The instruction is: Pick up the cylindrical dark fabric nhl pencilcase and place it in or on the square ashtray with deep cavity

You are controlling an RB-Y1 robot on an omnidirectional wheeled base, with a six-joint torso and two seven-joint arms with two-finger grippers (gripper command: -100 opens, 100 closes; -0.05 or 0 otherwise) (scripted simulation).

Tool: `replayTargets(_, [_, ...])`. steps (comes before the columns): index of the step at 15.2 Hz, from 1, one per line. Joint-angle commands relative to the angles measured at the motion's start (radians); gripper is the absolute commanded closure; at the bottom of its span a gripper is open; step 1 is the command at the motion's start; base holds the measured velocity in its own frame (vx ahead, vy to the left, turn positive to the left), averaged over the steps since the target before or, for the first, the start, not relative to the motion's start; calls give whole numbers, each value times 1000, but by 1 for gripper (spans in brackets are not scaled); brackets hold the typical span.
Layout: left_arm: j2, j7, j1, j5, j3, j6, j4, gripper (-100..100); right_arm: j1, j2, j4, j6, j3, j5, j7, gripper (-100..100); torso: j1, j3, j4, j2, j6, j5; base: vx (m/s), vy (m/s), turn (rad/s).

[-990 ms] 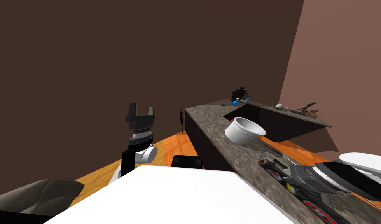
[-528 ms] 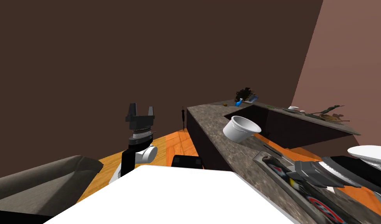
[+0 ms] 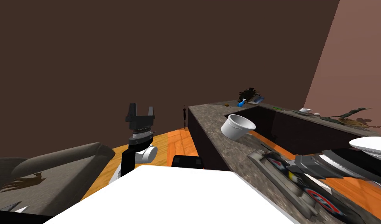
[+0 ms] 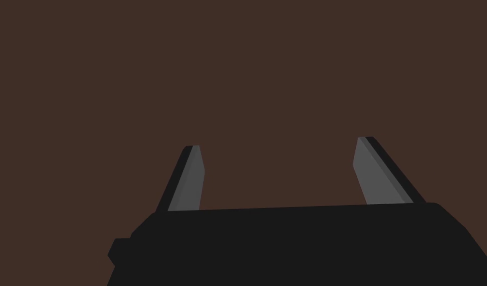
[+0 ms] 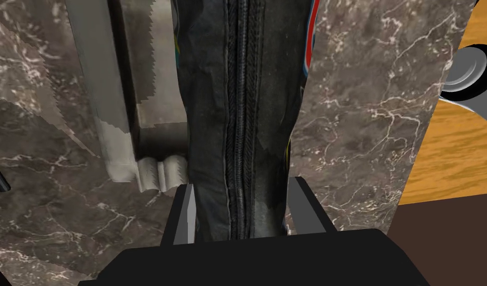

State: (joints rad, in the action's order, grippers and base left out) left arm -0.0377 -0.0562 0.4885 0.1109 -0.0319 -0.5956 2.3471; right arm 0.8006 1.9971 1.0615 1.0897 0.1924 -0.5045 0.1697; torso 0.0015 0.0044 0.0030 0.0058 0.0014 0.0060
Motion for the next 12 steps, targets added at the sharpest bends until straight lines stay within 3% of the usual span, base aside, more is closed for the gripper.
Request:
replayTargets(1, [0,0,0,0,0,0,0,0,-10,22,-10,11,25,32,6,100,0,0,0,0,0,0,-59,-33,94])
replayTargets(3, [0,0,0,0,0,0,0,0,-10,22,-10,11,25,32,6,100,2,-1,0,-1,-2,2,-68,-45,101])
replayTargets(7, [0,0,0,0,0,0,0,0,-32,62,-53,65,31,63,42,100,-1,2,1,3,-3,3,-148,-112,196])
replayTargets(8, [0,0,0,0,0,0,0,0,-21,52,-48,55,21,55,34,100,-1,2,2,4,-3,3,-92,-64,81])
replayTargets(9, [0,0,0,0,0,0,0,0,-22,54,-51,59,19,56,37,-100,1,2,1,2,-2,3,-28,-19,33])
replayTargets(12, [0,0,0,0,0,0,0,0,-22,53,-51,59,19,56,37,-100,6,-2,0,-3,-1,4,-6,-3,5])
